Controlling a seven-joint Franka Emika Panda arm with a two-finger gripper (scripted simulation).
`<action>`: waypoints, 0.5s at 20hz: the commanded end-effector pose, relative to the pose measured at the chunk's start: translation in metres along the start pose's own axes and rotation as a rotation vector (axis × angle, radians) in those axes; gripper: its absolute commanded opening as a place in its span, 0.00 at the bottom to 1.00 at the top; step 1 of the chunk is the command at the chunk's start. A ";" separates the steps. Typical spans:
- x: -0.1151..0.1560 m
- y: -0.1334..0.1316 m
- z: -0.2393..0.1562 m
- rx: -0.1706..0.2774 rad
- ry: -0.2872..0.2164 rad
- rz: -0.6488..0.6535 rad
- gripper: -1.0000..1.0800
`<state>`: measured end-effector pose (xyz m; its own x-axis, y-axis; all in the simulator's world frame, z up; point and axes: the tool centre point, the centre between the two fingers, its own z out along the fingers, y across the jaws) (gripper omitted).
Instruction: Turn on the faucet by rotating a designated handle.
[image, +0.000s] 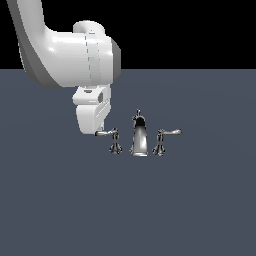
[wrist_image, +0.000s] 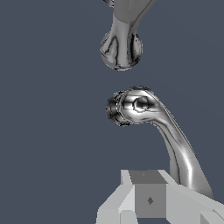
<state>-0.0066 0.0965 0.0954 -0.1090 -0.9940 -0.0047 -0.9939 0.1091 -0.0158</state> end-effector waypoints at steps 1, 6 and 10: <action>0.003 0.013 0.000 -0.011 0.005 -0.003 0.00; 0.006 0.030 0.000 -0.014 0.005 -0.008 0.00; 0.008 0.041 0.000 -0.015 0.005 -0.010 0.00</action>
<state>-0.0436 0.0978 0.0949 -0.0927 -0.9957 -0.0034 -0.9957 0.0927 -0.0036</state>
